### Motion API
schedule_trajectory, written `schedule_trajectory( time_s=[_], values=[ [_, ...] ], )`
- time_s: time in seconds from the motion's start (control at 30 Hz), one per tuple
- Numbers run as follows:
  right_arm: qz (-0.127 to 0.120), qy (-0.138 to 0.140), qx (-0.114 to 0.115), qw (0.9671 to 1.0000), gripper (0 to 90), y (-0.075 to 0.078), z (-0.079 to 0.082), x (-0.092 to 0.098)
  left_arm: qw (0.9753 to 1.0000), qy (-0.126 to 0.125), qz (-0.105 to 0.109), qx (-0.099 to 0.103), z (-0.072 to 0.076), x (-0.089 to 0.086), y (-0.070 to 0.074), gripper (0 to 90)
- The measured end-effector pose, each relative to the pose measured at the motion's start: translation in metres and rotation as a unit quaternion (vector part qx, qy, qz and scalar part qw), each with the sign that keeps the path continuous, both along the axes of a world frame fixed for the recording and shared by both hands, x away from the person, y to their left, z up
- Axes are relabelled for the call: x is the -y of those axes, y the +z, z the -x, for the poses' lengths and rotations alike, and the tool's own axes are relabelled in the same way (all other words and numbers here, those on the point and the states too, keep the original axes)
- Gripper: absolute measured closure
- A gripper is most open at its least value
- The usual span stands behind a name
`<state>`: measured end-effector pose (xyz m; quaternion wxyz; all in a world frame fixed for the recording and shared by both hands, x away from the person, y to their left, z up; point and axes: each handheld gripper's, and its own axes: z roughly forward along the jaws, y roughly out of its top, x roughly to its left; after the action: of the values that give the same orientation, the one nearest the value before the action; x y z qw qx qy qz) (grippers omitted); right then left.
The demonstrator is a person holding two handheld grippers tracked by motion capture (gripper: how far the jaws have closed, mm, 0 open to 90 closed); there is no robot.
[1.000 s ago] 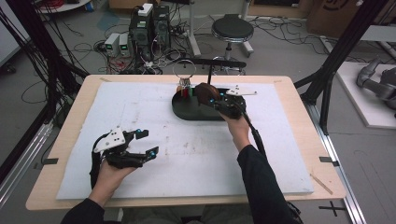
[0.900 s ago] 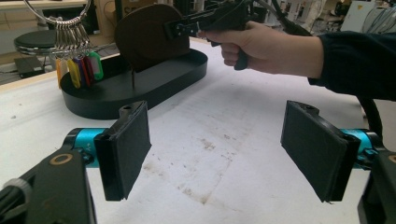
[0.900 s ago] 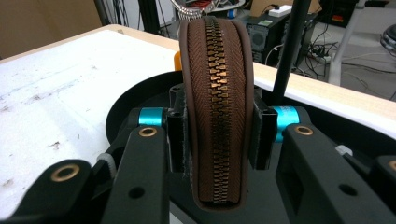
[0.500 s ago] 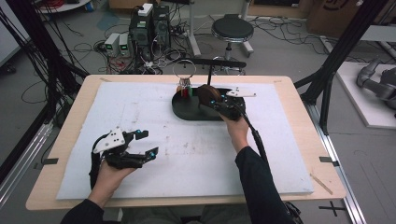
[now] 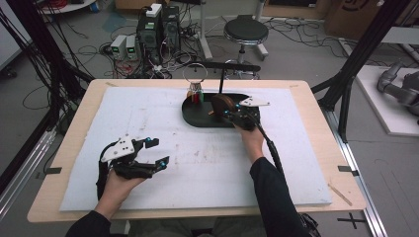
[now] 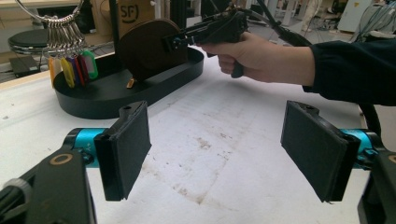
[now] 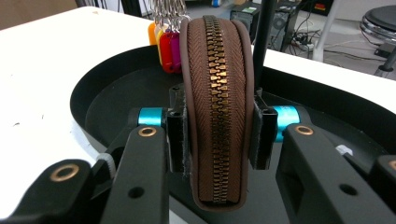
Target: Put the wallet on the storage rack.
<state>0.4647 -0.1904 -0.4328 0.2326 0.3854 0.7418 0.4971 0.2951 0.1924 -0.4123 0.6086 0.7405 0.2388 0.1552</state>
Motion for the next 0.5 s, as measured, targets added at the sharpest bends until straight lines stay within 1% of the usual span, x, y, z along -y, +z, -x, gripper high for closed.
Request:
schedule_trajectory(
  time_s=[0.13, 0.23, 0.3, 0.33, 0.4, 0.5],
  values=[
    [-0.007, -0.009, 0.003, 0.9999, 66.6, -0.0031, -0.0019, -0.0015, 1.0000, -0.001, 0.001, -0.001, 0.0003, 0.0001, -0.0003, 23.9],
    [-0.011, -0.018, -0.007, 0.9998, 65.4, -0.0039, -0.0027, -0.0004, 1.0000, 0.000, 0.001, -0.002, 0.0003, 0.0000, -0.0004, 23.9],
    [-0.001, -0.020, -0.014, 0.9997, 64.5, -0.0052, -0.0034, 0.0006, 1.0000, -0.002, -0.001, -0.001, 0.0001, 0.0002, -0.0005, 23.9],
    [0.005, -0.021, -0.021, 0.9995, 64.4, -0.0061, -0.0039, 0.0012, 1.0000, -0.002, -0.001, -0.001, 0.0001, 0.0002, -0.0005, 23.9],
    [0.009, -0.024, -0.036, 0.9990, 64.4, -0.0073, -0.0042, 0.0022, 1.0000, -0.002, 0.000, -0.001, 0.0004, 0.0009, -0.0004, 23.9],
    [0.030, -0.028, -0.044, 0.9982, 63.2, -0.0083, -0.0044, 0.0022, 1.0000, -0.003, 0.000, -0.002, 0.0002, 0.0011, -0.0006, 23.9]
  ],
)
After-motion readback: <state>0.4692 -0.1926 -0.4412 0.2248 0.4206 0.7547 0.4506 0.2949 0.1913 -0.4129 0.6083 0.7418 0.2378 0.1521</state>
